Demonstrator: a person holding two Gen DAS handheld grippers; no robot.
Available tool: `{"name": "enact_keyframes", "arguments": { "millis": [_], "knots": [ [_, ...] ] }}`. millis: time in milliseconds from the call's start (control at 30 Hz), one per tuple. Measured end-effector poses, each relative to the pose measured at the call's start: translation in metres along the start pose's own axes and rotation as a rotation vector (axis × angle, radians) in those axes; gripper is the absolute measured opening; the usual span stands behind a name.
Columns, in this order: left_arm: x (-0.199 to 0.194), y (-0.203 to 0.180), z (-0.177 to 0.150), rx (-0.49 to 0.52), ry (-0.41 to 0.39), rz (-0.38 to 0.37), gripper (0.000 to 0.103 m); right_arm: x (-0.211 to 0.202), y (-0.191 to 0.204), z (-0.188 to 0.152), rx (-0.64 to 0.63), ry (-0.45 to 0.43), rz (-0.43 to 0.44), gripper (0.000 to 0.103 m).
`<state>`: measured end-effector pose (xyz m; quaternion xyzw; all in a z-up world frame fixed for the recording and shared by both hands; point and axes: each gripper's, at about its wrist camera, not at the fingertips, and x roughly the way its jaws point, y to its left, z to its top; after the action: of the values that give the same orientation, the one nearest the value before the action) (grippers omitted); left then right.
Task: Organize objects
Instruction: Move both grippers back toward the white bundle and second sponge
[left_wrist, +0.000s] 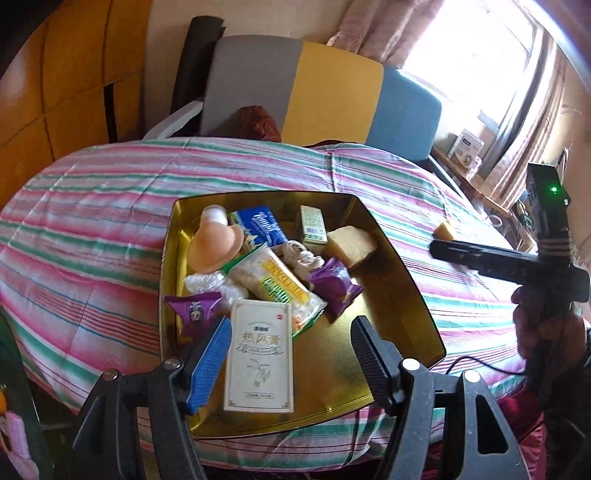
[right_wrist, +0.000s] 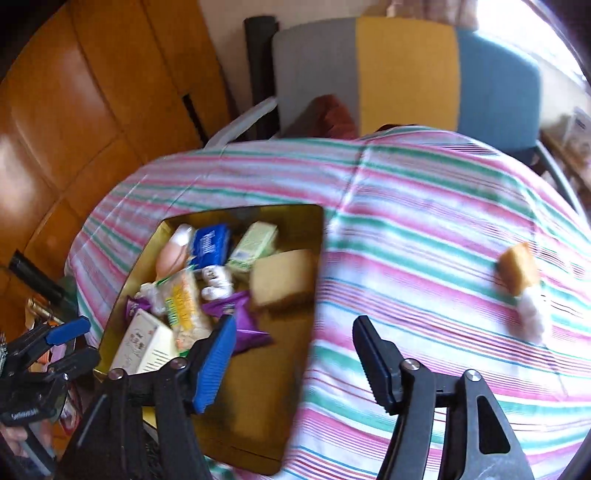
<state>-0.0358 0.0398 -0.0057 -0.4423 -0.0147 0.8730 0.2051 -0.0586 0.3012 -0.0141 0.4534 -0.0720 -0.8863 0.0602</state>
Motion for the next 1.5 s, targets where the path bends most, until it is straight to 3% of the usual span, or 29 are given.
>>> {"name": "enact_keyframes", "arguments": {
  "millis": [433,600,733,1133,1500],
  "knots": [
    [0.003,-0.067,0.011,0.200,-0.004,0.002,0.068,-0.044,-0.158,-0.035,0.293,-0.051,-0.240,0.077],
    [0.010,-0.095,0.017,0.267,0.006,-0.011,0.068,-0.056,-0.227,-0.058,0.481,-0.093,-0.319,0.077],
    [0.020,-0.118,0.022,0.301,0.036,-0.041,0.068,-0.064,-0.270,-0.077,0.697,-0.111,-0.324,0.077],
    [0.066,-0.200,0.039,0.365,0.148,-0.178,0.068,-0.081,-0.289,-0.096,0.872,-0.173,-0.295,0.079],
    [0.150,-0.276,0.060,0.278,0.293,-0.321,0.060,-0.090,-0.299,-0.107,0.963,-0.219,-0.237,0.081]
  ]
}}
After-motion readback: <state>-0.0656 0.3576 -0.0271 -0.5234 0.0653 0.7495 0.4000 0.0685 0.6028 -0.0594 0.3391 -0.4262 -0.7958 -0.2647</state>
